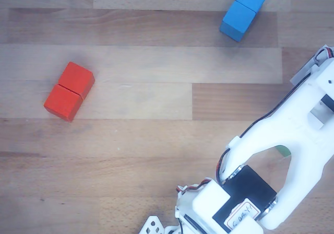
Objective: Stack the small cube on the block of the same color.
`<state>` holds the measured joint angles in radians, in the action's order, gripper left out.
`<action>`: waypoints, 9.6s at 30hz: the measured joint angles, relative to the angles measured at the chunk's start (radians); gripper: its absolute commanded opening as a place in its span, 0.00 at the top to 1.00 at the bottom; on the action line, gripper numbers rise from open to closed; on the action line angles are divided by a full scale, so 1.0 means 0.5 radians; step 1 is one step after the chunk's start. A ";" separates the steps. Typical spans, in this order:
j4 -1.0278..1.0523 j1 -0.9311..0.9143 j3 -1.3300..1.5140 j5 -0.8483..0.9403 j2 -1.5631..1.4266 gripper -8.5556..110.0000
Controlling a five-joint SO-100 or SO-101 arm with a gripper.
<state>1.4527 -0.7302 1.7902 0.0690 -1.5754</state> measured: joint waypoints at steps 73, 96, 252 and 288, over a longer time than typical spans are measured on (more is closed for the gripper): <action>-0.828 1.509 1.292 0.000 -1.295 0.92; -1.086 1.509 2.470 0.000 -2.893 0.93; -0.304 1.414 2.543 0.000 -3.688 0.93; -0.304 1.414 2.543 0.000 -3.688 0.93</action>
<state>1.3008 -0.0230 3.0618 0.0690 -3.4192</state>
